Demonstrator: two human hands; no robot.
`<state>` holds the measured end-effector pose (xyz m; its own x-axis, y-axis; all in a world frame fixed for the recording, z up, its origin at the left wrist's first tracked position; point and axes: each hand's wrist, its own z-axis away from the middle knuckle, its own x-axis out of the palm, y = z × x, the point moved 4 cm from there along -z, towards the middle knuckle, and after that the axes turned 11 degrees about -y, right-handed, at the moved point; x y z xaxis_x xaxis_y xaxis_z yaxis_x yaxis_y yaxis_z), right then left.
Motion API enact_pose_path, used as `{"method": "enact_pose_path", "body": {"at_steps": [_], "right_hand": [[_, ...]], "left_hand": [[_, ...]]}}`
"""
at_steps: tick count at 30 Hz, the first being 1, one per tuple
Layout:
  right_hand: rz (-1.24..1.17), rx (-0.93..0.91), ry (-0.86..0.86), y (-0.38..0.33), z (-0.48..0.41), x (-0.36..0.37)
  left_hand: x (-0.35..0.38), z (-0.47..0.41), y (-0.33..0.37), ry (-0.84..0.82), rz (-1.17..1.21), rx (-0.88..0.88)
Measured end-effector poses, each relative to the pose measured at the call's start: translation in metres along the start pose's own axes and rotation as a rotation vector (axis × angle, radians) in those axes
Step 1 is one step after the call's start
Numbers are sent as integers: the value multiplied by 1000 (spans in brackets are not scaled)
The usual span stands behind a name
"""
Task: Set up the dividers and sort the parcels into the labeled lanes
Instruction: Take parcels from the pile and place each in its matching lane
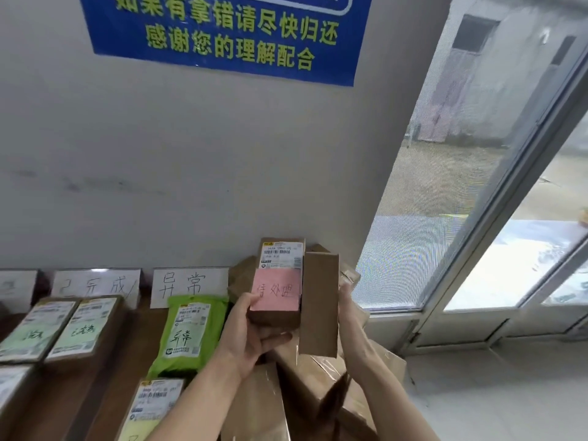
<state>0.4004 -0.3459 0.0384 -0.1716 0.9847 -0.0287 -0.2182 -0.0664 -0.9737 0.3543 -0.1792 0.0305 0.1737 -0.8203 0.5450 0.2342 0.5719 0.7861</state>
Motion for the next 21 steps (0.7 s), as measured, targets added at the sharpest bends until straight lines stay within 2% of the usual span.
{"method": "enact_pose_path", "body": {"at_steps": [5, 7, 11, 14, 17, 21], "right_hand": [[-137, -103, -149, -7, 23, 22], [-205, -59, -232, -6, 37, 32], [-346, 144, -410, 10, 71, 59], [-516, 177, -534, 14, 100, 78], [-559, 174, -538, 16, 127, 90], [-503, 97, -445, 14, 159, 95]], "left_hand": [[-7, 34, 15, -1, 51, 76], [-14, 51, 21, -15, 71, 117], [-28, 85, 28, -26, 57, 160], [-44, 111, 28, 15, -6, 204], [-61, 140, 26, 54, -16, 229], [-85, 184, 26, 109, -49, 284]]}}
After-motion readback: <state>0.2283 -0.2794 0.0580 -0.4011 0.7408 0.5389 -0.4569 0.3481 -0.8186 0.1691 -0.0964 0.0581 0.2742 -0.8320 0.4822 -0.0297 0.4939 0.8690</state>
